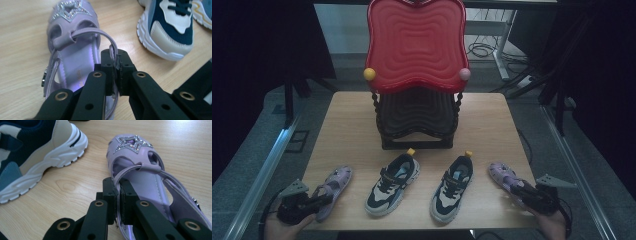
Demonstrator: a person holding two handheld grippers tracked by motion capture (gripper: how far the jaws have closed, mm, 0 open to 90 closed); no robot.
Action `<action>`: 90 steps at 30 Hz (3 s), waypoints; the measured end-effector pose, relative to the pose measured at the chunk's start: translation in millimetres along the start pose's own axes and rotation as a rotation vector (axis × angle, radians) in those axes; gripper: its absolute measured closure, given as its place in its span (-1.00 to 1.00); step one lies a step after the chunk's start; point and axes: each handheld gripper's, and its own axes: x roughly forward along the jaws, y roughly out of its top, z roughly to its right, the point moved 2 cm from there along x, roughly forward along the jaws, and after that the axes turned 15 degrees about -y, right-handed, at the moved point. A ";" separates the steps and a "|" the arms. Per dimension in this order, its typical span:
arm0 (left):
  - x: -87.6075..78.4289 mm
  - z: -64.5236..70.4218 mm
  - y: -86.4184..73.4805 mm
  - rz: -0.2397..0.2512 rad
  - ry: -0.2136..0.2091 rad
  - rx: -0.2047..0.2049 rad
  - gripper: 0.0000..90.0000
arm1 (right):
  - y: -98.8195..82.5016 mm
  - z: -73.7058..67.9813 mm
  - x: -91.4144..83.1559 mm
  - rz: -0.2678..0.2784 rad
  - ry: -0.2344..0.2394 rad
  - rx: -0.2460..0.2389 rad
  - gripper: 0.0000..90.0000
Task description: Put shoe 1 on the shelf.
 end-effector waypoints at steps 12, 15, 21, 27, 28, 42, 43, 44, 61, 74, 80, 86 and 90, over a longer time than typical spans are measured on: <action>-11.1 -6.1 5.5 0.092 -0.047 -0.018 0.90 | 6.0 -3.7 -8.7 0.087 0.027 0.016 0.88; -13.0 -5.0 7.8 0.104 -0.040 -0.014 0.90 | 7.4 -4.6 -10.6 0.098 0.040 0.031 0.88; -20.4 0.1 16.4 0.152 -0.064 -0.006 0.91 | 16.2 -12.2 -22.8 0.168 0.100 0.039 0.88; -21.0 6.9 28.2 0.179 -0.094 0.020 0.91 | 29.4 -21.0 -28.0 0.220 0.118 0.038 0.87; -20.6 7.0 30.2 0.181 -0.096 0.020 0.91 | 32.1 -21.1 -27.5 0.224 0.122 0.039 0.87; -13.0 11.7 54.8 0.223 -0.120 0.037 0.90 | 60.4 -38.7 -22.3 0.311 0.167 0.087 0.87; -12.7 12.4 56.5 0.228 -0.120 0.041 0.90 | 62.2 -40.9 -22.2 0.315 0.173 0.084 0.87; -12.5 13.2 58.2 0.232 -0.121 0.043 0.91 | 64.1 -43.1 -22.3 0.319 0.179 0.078 0.87; 4.1 30.5 90.8 0.237 -0.146 0.105 0.90 | 92.9 -87.1 -15.8 0.357 0.252 -0.016 0.87; 16.2 42.6 113.1 0.230 -0.157 0.147 0.89 | 105.7 -116.5 -2.4 0.343 0.268 -0.076 0.87; 27.6 48.7 128.7 0.214 -0.157 0.174 0.89 | 113.8 -128.0 4.8 0.332 0.275 -0.092 0.87; 37.5 51.5 143.3 0.201 -0.155 0.199 0.89 | 124.1 -134.8 11.0 0.340 0.274 -0.090 0.87; 40.5 52.3 147.9 0.197 -0.155 0.207 0.88 | 126.8 -137.2 13.9 0.335 0.276 -0.082 0.87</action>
